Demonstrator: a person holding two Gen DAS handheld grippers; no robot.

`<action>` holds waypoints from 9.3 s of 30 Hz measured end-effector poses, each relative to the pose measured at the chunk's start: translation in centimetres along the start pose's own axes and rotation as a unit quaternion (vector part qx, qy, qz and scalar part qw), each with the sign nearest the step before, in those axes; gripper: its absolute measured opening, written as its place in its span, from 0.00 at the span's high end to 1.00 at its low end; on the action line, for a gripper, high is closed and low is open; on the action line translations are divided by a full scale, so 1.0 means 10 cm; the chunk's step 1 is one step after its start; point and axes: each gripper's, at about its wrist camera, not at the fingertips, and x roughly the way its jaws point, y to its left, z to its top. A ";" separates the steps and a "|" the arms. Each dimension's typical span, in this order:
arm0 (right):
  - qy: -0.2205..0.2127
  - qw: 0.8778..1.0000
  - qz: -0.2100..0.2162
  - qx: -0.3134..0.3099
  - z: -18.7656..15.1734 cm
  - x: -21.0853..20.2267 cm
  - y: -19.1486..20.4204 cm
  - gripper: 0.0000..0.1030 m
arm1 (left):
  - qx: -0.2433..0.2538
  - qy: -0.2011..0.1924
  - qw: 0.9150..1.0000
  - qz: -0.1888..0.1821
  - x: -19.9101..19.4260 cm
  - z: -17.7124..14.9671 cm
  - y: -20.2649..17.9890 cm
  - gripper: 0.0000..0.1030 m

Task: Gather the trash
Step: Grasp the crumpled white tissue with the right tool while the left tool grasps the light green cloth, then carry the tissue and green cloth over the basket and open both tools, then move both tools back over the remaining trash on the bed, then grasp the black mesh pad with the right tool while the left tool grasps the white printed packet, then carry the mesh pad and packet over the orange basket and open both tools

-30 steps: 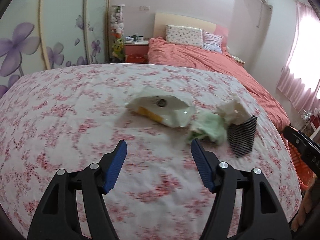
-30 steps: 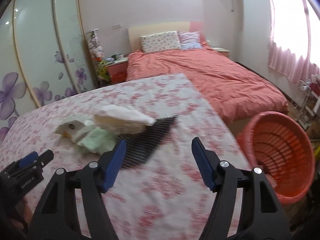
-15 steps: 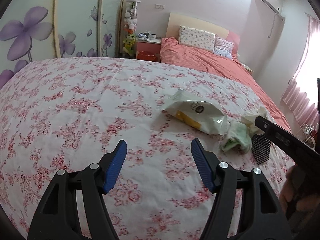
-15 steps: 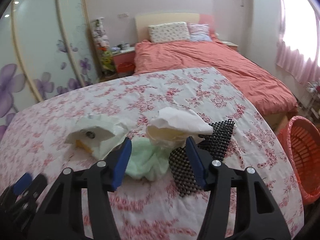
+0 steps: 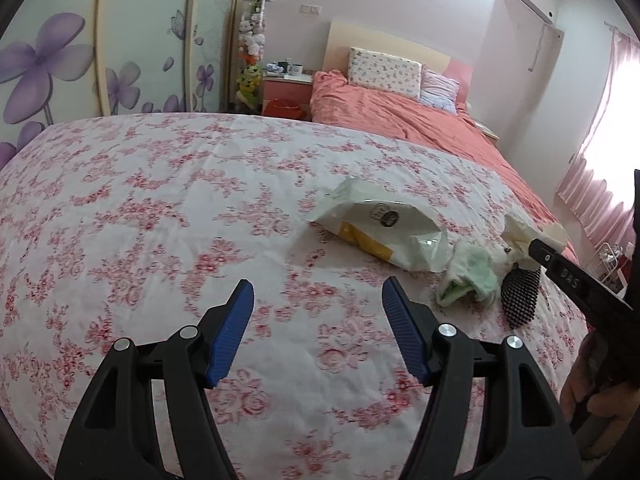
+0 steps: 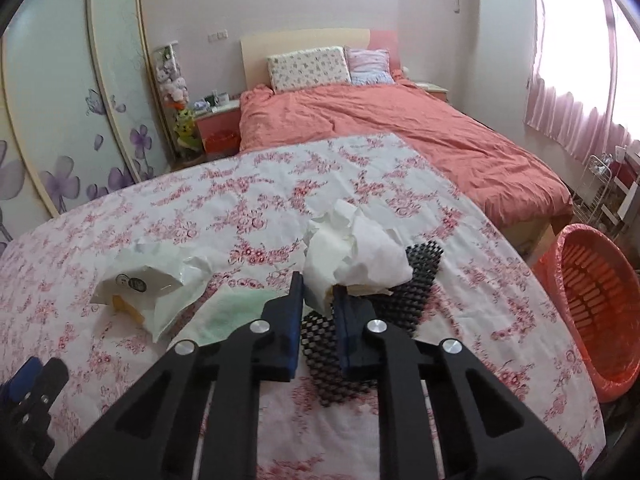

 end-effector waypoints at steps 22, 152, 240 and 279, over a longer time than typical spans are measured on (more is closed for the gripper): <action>-0.066 0.996 0.059 0.031 0.05 -0.61 -0.63 0.87 | 0.069 0.032 0.996 -0.050 0.35 -0.03 -0.99 0.36; -0.069 0.977 -0.062 0.191 -0.70 -1.11 -3.42 0.54 | 0.198 0.074 0.964 -0.162 0.11 -0.77 -3.12 0.56; 0.027 0.999 0.020 0.039 -0.37 -0.39 -1.31 0.92 | 0.086 0.023 0.995 -0.051 0.38 0.10 -1.08 0.96; -0.032 0.986 -0.052 0.154 -0.75 -1.28 -2.90 0.92 | 0.222 0.038 0.949 -0.223 -0.16 -0.57 -2.88 0.96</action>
